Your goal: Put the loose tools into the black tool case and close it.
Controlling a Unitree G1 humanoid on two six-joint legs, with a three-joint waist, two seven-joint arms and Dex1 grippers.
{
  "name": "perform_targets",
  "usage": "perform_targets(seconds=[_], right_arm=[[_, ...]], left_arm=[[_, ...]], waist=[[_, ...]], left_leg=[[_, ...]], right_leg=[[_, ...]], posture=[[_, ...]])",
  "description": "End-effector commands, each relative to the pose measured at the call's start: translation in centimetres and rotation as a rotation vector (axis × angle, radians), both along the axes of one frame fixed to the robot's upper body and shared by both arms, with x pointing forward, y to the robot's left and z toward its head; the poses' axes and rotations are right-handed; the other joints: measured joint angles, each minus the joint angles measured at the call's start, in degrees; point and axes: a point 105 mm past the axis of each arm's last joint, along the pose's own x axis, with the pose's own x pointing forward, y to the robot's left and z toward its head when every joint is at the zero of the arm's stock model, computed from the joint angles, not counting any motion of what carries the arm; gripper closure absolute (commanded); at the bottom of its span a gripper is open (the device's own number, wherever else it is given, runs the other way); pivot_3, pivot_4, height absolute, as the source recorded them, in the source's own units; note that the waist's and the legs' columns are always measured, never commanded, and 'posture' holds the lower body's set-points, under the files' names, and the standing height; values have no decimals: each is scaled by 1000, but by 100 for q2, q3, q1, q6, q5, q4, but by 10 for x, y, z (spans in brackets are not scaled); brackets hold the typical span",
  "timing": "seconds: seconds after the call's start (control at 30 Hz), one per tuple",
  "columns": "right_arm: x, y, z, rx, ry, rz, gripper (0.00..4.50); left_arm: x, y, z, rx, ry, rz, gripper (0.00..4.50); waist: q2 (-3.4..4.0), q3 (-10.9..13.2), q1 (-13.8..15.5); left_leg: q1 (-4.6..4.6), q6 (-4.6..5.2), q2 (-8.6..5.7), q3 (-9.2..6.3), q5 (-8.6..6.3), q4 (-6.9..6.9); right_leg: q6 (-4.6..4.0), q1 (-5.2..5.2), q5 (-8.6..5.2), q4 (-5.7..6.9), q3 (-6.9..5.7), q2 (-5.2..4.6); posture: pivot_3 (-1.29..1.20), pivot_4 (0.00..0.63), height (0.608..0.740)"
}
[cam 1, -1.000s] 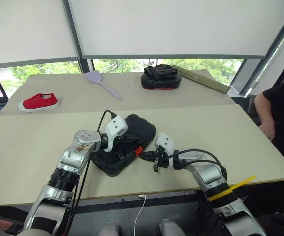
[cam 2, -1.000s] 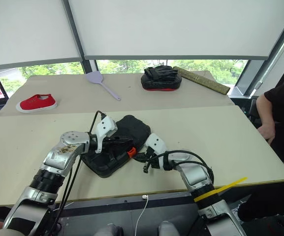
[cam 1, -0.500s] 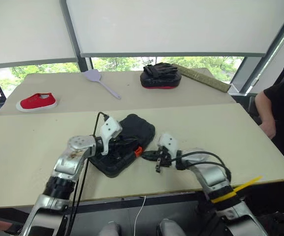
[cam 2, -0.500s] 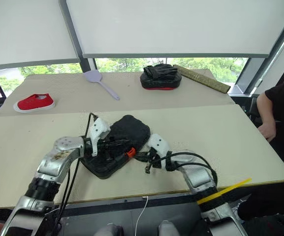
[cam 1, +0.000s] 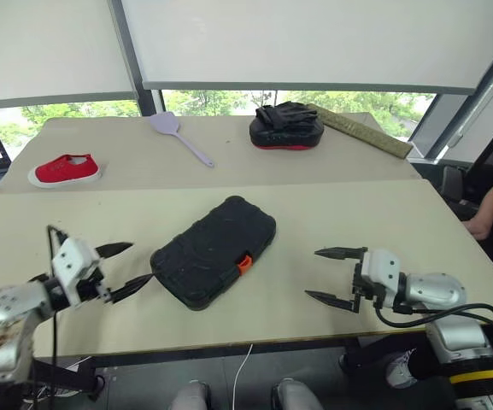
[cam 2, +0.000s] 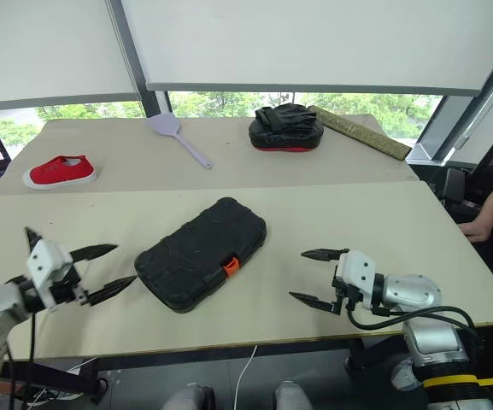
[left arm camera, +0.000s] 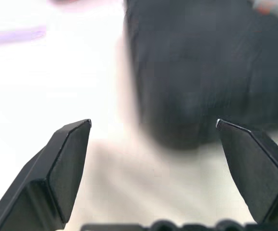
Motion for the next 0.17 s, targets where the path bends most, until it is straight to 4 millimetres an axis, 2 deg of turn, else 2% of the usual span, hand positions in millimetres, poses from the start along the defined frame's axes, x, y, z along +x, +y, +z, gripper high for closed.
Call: perform_targets(seconds=[0.03, 0.17], right_arm=[[5, -15, 18, -11, -107, -21, 71], [11, -23, 19, -12, -141, -61, 71]], left_arm=[[-9, 19, 0, 59, -12, 72, 0], [-11, 21, -3, 52, -23, 97, 0]], waist=[[-6, 7, 34], [-20, 15, 90]], left_leg=[[0, 0, 0, 1, 0, 0], [-2, -10, 6, 5, -5, 0]], right_leg=[[-9, 0, -2, -3, 0, -1], [-46, 0, -7, -4, -6, -4]], posture=[[0, 150, 740], [0, 150, 740]])
